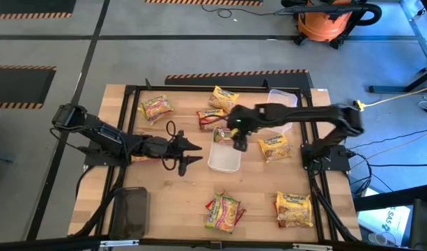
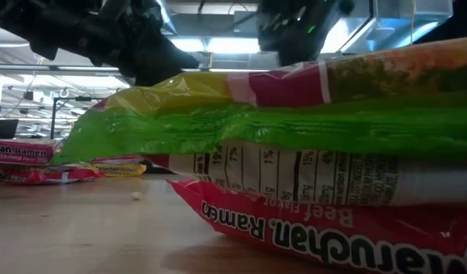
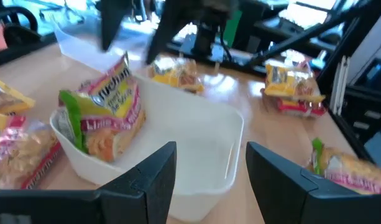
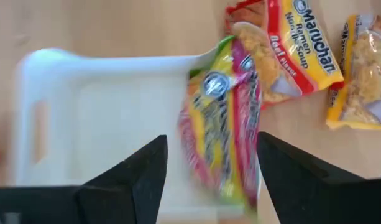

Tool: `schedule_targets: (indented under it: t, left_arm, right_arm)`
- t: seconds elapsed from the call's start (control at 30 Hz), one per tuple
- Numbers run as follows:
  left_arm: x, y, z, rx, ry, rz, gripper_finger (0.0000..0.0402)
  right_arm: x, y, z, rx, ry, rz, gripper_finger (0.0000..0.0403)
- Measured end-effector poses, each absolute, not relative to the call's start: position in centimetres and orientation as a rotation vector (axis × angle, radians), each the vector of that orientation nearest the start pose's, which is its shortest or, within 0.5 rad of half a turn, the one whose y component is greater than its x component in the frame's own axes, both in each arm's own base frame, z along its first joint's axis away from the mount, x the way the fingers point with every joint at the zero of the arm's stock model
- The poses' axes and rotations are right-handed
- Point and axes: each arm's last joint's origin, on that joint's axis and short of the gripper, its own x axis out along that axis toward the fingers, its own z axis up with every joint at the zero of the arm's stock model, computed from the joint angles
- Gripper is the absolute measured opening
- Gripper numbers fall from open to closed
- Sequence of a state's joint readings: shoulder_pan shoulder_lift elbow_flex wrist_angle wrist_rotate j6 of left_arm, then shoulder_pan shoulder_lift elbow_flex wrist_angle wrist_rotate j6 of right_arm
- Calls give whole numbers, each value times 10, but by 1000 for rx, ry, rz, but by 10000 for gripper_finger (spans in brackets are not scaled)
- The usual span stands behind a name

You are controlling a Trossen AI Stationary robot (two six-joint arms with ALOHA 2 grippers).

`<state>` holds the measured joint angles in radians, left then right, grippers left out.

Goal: Sort Maruchan noodles
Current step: Put the green noodle pack into the white bin

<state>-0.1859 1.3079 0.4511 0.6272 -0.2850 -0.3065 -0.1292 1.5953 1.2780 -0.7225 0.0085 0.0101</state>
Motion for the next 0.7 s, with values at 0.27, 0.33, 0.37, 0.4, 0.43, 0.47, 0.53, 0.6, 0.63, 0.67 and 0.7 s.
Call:
schedule_targets:
  t: [0.27,0.33,0.37,0.4,0.43,0.47,0.53,0.6,0.63,0.67,0.7]
  left_arm:
    - [250,-38,196,-261,174,128,187]
    - [251,-40,198,-264,176,101,187]
    - [253,-42,200,-267,173,86,187]
    - [254,-45,201,-268,174,70,187]
    - [256,-49,202,-267,175,56,187]
    - [258,-52,203,-266,178,42,186]
    - [262,-61,204,-260,185,15,184]
    - [264,-69,202,-255,218,-5,184]
    - [267,-74,201,-263,233,-17,184]
    - [268,-78,200,-271,250,-27,184]
    - [269,-83,197,-283,268,-34,184]
  right_arm:
    - [253,8,289,41,775,-4,225]
    - [241,20,280,80,687,36,225]
    - [237,26,274,100,648,54,225]
    - [233,31,268,118,618,72,225]
    - [231,36,262,137,590,90,225]
    - [229,40,255,154,577,106,225]
    - [226,48,243,179,567,133,225]
    - [224,57,235,211,553,159,225]
    - [224,60,232,227,553,171,225]
    - [222,64,228,233,565,182,225]
    - [223,69,225,243,571,195,225]
